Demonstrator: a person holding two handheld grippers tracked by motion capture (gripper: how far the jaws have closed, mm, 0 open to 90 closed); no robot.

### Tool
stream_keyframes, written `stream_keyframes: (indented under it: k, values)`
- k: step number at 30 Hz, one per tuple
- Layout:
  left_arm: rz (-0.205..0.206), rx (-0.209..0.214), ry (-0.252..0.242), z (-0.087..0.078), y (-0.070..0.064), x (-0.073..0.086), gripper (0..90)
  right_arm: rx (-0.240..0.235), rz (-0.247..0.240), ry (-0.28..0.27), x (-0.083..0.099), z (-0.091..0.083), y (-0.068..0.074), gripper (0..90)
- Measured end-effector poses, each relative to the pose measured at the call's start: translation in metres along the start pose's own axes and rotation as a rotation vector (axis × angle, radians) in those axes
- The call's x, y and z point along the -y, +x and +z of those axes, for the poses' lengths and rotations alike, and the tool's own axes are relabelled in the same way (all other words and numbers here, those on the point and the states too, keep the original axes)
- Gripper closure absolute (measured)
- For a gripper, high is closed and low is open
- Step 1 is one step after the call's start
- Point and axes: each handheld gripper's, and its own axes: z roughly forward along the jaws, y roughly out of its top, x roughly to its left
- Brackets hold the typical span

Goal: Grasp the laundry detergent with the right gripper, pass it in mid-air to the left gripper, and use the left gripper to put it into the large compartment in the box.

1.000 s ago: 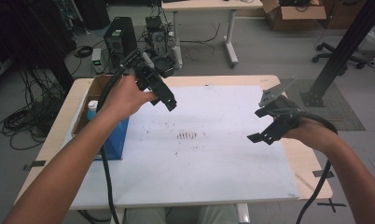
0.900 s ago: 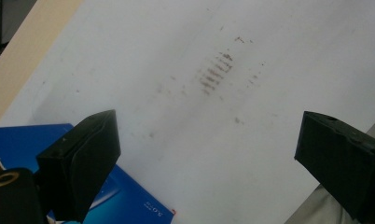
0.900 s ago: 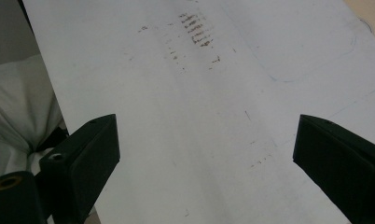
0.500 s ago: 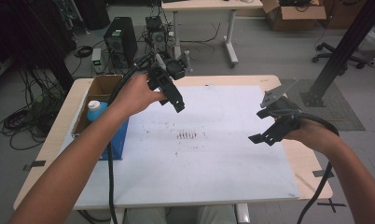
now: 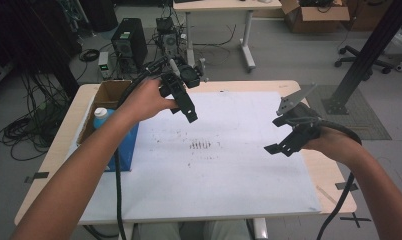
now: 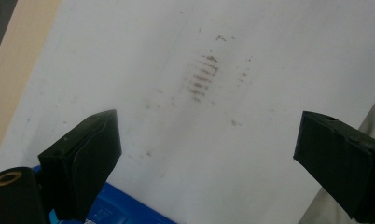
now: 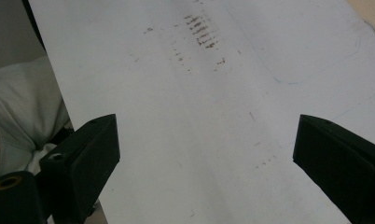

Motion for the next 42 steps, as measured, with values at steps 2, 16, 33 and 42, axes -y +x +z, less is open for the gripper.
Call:
stream_keyframes:
  k: [2, 16, 33, 42]
  values:
    - [0.019, -0.003, 0.004, 0.0011, 0.0003, -0.0011, 7.8, -0.001, -0.003, 0.002, -0.0011, 0.0004, 0.0008, 6.8]
    - [0.081, 0.013, 0.008, 0.0054, -0.0060, -0.0071, 7.7, -0.015, -0.009, 0.014, -0.0043, 0.0042, 0.0023, 6.7]
    - [0.081, 0.011, 0.016, 0.0058, -0.0077, -0.0063, 7.8, -0.023, -0.016, 0.012, -0.0039, 0.0074, 0.0031, 6.7]
    - [0.074, 0.015, 0.020, 0.0064, -0.0066, -0.0052, 7.8, -0.028, -0.019, 0.012, -0.0038, 0.0093, 0.0035, 6.7]
